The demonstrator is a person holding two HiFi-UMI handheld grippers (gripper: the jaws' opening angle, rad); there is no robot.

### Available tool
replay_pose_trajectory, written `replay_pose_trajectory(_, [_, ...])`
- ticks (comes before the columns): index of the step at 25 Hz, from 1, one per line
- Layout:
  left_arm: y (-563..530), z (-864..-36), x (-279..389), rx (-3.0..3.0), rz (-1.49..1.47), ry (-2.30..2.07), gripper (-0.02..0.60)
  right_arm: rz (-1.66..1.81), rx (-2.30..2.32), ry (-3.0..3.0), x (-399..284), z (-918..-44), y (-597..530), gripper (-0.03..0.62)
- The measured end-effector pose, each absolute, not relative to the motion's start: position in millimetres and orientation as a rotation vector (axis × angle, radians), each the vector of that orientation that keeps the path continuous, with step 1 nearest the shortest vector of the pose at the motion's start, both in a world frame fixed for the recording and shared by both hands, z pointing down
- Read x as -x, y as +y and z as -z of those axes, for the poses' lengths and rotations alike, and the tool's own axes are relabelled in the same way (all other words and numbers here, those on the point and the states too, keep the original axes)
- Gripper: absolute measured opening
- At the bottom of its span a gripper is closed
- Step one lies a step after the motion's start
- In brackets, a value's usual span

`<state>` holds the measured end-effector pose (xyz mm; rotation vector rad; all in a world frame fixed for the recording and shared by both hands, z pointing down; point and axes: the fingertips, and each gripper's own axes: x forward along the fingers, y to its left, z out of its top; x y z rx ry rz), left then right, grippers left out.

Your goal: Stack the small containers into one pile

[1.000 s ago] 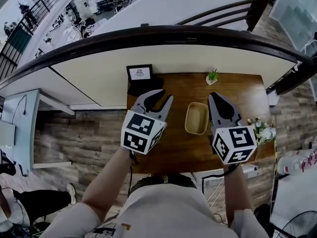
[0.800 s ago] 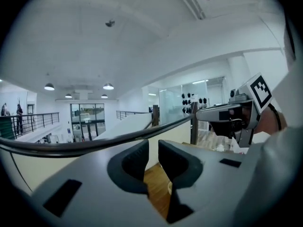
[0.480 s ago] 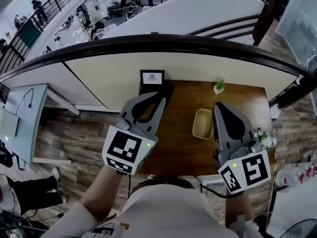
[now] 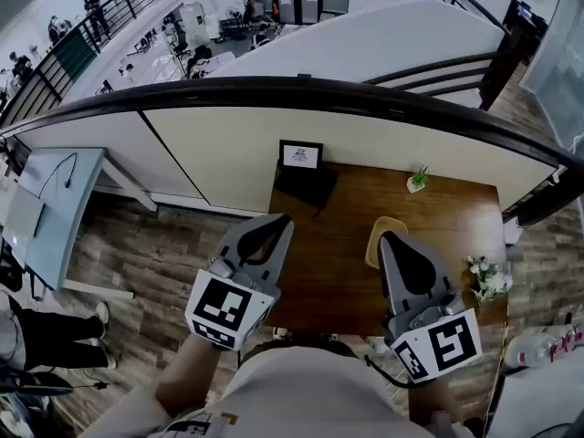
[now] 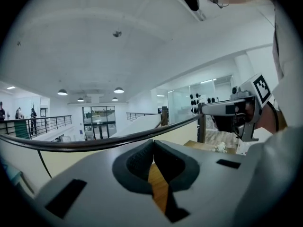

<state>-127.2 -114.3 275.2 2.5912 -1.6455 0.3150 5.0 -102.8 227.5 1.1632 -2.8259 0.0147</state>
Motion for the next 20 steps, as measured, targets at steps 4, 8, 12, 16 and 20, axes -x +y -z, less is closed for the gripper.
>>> replay_pose_trajectory(4, [-107.8, -278.1, 138.1, -2.568, -0.327, -1.673, 0.005, -0.049, -1.119, -2.847, 8.1, -231.7, -101.6, 0.003])
replay_pose_trajectory(8, [-108.1, -272.8, 146.7, -2.571, -0.324, -1.702, 0.003, -0.055, -1.115, -2.852, 12.9, -232.7, -104.1, 0.003])
replay_pose_trajectory(12, [-108.7, -268.6, 150.0, -2.576, -0.323, -1.709, 0.003, -0.067, -1.118, -2.856, 14.7, -232.1, -105.4, 0.003])
replay_pose_trajectory(16, [-108.0, -267.6, 154.0, -2.582, -0.328, -1.714, 0.003, -0.064, -1.13, -2.85, 16.2, -232.0, -105.8, 0.003])
replay_pose_trajectory(20, [-106.1, -267.0, 159.6, -2.583, -0.322, -1.715, 0.003, -0.061, -1.134, -2.843, 19.3, -233.4, -104.6, 0.003])
